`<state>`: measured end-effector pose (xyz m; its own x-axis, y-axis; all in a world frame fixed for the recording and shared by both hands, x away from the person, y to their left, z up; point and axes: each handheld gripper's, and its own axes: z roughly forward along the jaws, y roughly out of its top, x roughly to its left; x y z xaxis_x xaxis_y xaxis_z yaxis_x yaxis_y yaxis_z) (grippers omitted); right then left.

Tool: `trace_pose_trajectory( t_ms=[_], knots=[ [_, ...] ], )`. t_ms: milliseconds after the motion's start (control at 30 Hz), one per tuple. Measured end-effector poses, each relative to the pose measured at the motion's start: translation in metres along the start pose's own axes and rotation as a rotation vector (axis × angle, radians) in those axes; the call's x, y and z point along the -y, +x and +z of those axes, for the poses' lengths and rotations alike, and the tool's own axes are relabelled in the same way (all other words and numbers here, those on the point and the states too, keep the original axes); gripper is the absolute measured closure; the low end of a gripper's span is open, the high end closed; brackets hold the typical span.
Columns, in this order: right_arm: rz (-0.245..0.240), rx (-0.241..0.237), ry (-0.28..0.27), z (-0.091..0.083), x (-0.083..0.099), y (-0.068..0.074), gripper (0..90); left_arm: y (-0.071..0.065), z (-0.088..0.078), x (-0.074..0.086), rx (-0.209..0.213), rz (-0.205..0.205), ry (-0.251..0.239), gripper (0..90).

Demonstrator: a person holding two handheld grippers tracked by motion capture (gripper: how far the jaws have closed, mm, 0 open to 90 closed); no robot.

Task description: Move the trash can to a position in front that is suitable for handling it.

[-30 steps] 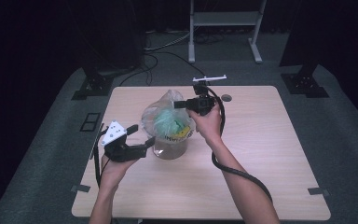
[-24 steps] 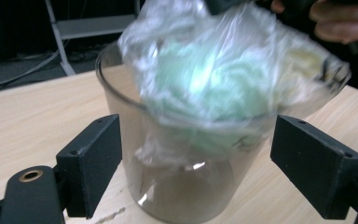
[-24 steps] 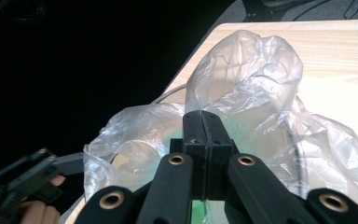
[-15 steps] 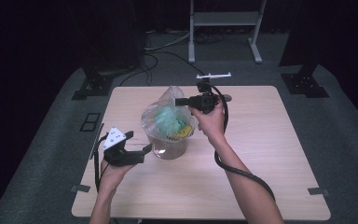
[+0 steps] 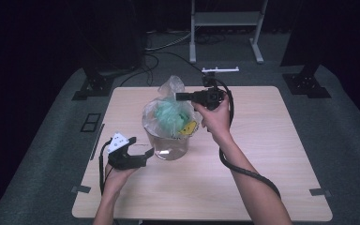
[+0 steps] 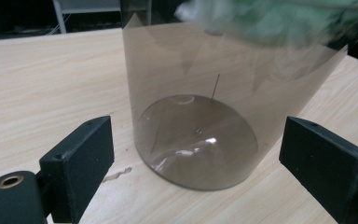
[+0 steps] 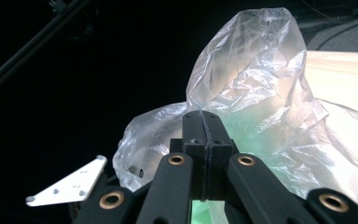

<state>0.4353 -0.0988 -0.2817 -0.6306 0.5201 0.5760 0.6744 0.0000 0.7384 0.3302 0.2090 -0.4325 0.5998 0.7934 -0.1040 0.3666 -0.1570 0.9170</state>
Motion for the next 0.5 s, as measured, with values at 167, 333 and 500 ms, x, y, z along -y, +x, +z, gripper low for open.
trace_pose_trajectory(
  t_ms=[167,333,500],
  knots=[
    [-0.006,-0.027,-0.023,-0.011,-0.006,0.007,90.0,0.001,0.0,0.002,-0.004,-0.005,0.005,8.8],
    [-0.024,-0.055,-0.038,-0.023,-0.008,0.012,90.0,0.001,-0.001,0.001,0.001,-0.004,-0.004,8.8],
    [-0.031,-0.066,-0.046,-0.035,-0.008,0.014,90.0,0.002,-0.005,-0.002,0.002,0.001,-0.016,8.8]
  ],
)
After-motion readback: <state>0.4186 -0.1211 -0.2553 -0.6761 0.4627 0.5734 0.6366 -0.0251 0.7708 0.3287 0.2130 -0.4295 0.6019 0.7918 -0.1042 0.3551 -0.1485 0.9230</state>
